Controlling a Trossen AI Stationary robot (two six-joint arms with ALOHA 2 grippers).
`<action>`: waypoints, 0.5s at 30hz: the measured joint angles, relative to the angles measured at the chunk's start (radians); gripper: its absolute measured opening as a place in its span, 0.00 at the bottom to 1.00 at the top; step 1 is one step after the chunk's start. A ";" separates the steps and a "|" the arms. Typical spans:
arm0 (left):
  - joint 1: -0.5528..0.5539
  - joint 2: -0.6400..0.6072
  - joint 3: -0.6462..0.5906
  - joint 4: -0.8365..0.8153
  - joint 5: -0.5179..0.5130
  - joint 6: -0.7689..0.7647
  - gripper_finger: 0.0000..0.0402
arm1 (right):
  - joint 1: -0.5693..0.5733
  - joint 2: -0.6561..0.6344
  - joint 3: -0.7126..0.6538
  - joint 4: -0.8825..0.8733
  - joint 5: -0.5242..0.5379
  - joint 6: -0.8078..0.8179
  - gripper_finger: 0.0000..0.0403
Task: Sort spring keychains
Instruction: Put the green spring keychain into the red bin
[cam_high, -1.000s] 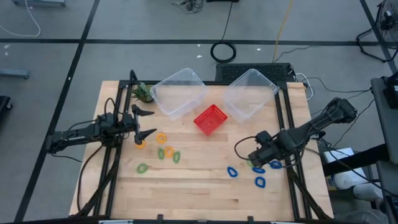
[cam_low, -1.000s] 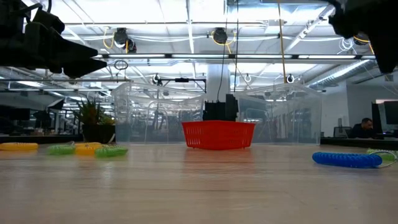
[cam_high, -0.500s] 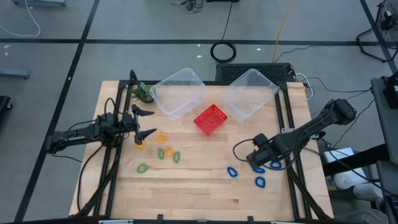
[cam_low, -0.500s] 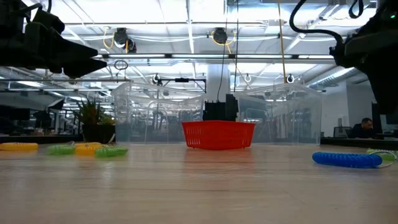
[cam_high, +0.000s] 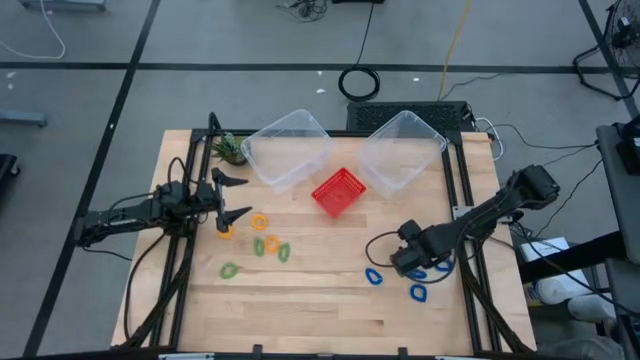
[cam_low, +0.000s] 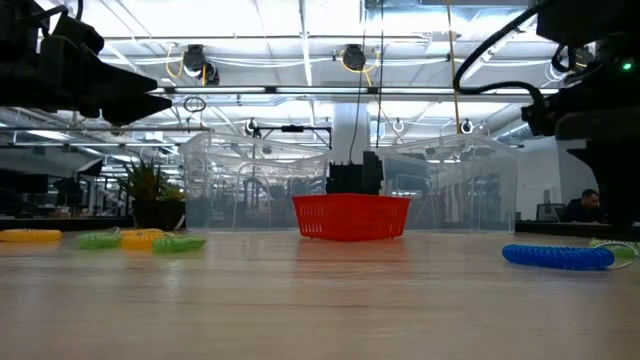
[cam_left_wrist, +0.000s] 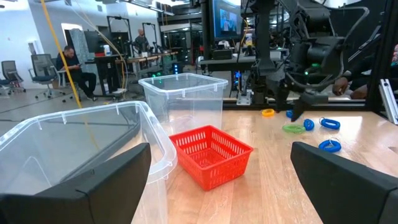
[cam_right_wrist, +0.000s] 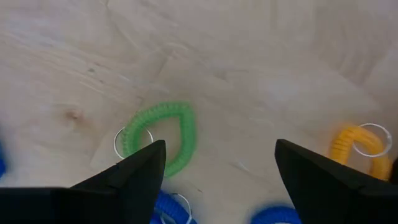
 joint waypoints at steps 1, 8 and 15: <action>0.000 0.000 0.000 0.000 0.000 0.000 0.98 | 0.000 0.012 0.000 0.007 0.000 -0.009 0.73; 0.000 0.000 0.000 0.000 0.000 0.000 0.98 | -0.001 0.070 0.000 0.045 0.001 -0.031 0.69; 0.000 0.000 0.000 0.000 0.000 0.000 0.98 | -0.013 0.113 0.002 0.062 0.002 -0.042 0.63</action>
